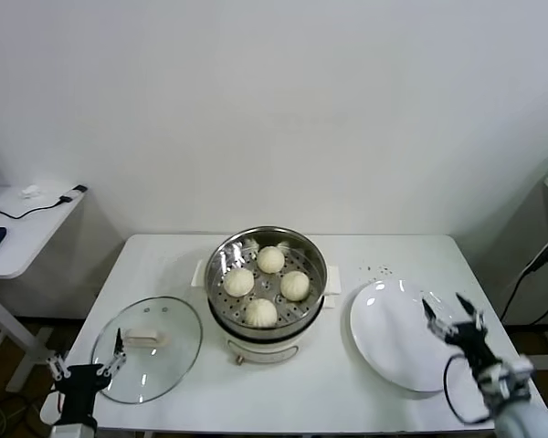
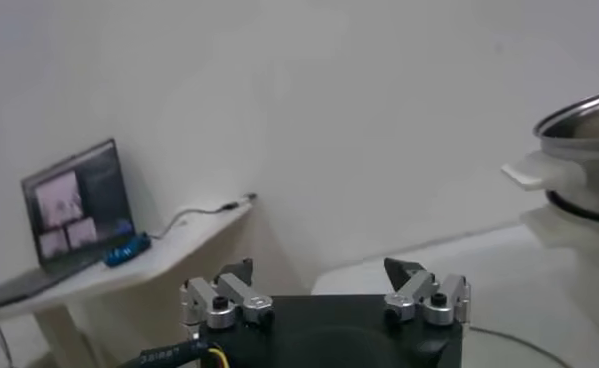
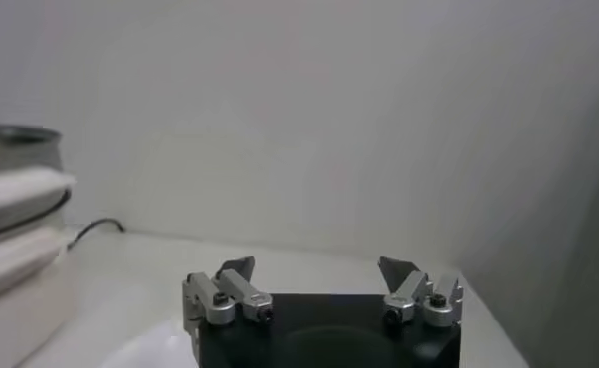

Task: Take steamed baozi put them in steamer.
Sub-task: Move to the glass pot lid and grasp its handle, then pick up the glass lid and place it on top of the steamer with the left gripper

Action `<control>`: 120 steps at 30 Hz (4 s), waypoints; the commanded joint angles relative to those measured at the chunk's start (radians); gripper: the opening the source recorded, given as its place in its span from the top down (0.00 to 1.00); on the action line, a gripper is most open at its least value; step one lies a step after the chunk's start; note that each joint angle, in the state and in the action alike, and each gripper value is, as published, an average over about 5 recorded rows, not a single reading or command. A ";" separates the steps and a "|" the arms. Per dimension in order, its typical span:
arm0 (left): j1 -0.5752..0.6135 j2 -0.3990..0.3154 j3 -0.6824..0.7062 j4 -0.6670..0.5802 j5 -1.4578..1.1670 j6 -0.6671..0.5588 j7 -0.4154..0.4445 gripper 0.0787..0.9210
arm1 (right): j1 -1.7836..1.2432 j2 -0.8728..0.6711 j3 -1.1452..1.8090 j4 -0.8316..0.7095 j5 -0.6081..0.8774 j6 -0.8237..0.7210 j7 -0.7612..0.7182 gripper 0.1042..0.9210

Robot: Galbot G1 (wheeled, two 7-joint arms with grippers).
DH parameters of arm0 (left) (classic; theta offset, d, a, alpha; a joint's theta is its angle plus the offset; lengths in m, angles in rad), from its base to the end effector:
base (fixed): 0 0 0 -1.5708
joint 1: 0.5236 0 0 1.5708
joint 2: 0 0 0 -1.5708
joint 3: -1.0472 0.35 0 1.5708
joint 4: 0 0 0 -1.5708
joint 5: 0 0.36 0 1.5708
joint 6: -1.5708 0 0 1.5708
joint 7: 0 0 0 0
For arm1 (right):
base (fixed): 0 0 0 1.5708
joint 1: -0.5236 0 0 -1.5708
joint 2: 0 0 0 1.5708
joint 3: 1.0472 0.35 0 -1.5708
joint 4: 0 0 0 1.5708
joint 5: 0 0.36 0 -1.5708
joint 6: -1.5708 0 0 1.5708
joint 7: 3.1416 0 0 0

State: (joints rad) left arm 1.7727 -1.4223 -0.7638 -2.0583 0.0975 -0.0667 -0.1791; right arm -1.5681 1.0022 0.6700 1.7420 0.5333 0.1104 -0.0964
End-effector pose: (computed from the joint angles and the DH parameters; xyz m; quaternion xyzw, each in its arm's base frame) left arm 0.1195 0.1017 -0.3308 0.1324 -0.9719 -0.1843 0.0625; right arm 0.1972 -0.1990 -0.3615 0.0388 -0.9944 0.0235 0.0952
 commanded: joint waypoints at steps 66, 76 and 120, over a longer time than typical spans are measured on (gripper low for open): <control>-0.339 0.090 0.081 0.605 1.213 -0.038 -0.273 0.12 | -0.129 0.246 0.038 0.006 -0.119 0.108 0.067 0.12; -0.343 0.078 0.077 0.647 1.250 -0.037 -0.277 0.31 | -0.126 0.249 0.035 0.006 -0.117 0.106 0.067 0.12; -0.324 0.422 0.172 -0.134 0.881 0.524 0.297 0.93 | -0.126 0.250 0.027 0.020 -0.174 0.073 0.088 0.12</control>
State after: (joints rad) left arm 1.5079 -1.1101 -0.7358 -1.9097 1.0279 0.1902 -0.1247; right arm -1.6952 1.2517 0.7017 1.7633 0.3813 0.1906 -0.0125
